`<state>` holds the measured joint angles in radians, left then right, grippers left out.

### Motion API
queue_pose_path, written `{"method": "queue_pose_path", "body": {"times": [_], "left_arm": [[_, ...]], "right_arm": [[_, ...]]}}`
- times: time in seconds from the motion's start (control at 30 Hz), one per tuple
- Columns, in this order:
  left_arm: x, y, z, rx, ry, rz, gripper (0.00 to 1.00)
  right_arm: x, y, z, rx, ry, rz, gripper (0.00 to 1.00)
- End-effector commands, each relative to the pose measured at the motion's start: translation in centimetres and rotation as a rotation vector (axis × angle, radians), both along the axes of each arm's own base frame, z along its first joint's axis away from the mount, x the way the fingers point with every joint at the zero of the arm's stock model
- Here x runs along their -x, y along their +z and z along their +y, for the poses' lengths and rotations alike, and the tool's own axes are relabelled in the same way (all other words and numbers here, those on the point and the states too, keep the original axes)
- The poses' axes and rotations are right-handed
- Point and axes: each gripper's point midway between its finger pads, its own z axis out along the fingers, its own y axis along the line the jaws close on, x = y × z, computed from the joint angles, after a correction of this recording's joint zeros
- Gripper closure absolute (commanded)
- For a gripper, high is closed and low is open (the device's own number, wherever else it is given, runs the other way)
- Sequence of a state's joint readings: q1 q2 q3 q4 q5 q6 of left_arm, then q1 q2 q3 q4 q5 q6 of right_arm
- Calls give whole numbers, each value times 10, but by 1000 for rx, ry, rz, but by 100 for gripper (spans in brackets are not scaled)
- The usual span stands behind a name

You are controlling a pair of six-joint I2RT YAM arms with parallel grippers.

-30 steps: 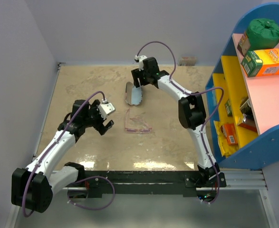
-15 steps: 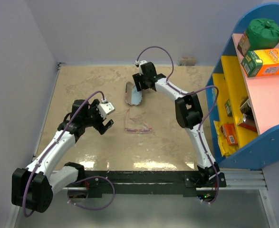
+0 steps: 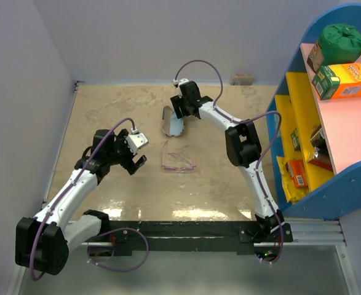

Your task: Organize the sunglasses

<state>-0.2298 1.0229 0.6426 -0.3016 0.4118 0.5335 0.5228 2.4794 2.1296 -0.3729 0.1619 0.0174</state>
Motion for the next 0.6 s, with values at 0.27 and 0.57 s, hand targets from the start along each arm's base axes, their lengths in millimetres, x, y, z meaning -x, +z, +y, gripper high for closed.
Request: {"method": "queue_pose_path", "body": {"times": [0.27,0.57], "left_arm": [[-4,8,0,31,8,-29,0],[-6,11,2,37,19,-39,0]], "right_arm": [[18,164,22,-172,162,-214,23],[145,156,6,-83,621,-72,23]]}}
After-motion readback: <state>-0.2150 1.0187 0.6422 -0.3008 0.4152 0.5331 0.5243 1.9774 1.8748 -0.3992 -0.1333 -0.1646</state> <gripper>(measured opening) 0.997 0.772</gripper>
